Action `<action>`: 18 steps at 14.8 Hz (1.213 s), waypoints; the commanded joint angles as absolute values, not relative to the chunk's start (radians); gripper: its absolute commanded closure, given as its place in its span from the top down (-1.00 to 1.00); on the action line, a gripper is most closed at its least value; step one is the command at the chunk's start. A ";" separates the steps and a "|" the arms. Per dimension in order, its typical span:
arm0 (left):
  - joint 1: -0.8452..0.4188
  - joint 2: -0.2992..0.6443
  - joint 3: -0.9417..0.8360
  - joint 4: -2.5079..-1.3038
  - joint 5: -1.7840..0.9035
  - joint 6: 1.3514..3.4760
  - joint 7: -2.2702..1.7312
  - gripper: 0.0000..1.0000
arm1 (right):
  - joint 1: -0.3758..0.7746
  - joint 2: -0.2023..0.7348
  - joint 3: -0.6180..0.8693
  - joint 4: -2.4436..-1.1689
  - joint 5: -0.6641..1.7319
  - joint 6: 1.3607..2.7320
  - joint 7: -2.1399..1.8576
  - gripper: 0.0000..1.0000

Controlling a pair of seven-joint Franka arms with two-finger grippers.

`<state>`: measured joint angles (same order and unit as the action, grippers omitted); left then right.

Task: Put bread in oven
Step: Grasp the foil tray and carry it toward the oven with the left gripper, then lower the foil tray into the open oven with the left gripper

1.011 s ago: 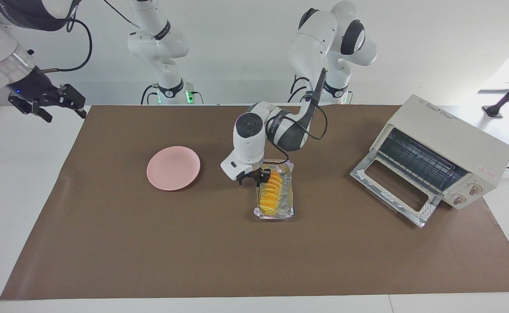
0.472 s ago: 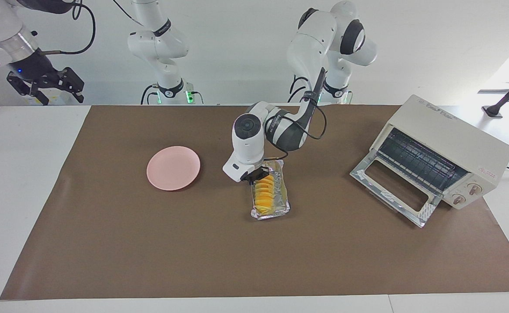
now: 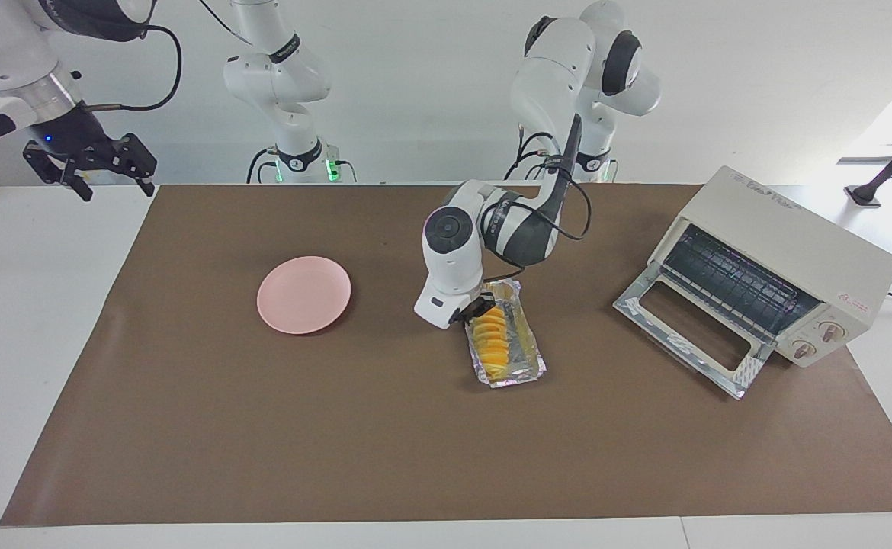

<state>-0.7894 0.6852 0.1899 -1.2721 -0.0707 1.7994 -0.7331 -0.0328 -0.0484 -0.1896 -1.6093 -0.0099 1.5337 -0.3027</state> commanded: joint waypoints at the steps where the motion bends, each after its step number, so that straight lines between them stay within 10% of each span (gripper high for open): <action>1: -0.792 0.652 0.250 -1.230 -0.094 1.723 -0.753 -1.00 | -0.049 -0.083 -0.166 -1.651 -0.029 1.555 -0.302 1.00; 18: -0.485 0.617 0.399 -1.293 -0.066 1.588 -0.789 -1.00 | -0.044 -0.084 -0.153 -1.643 -0.029 1.526 -0.310 1.00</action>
<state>-0.5013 0.6411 0.3949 -1.2551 -0.0780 1.6224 -0.8123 -0.0337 -0.0575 -0.1661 -1.6139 -0.0102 1.5286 -0.3027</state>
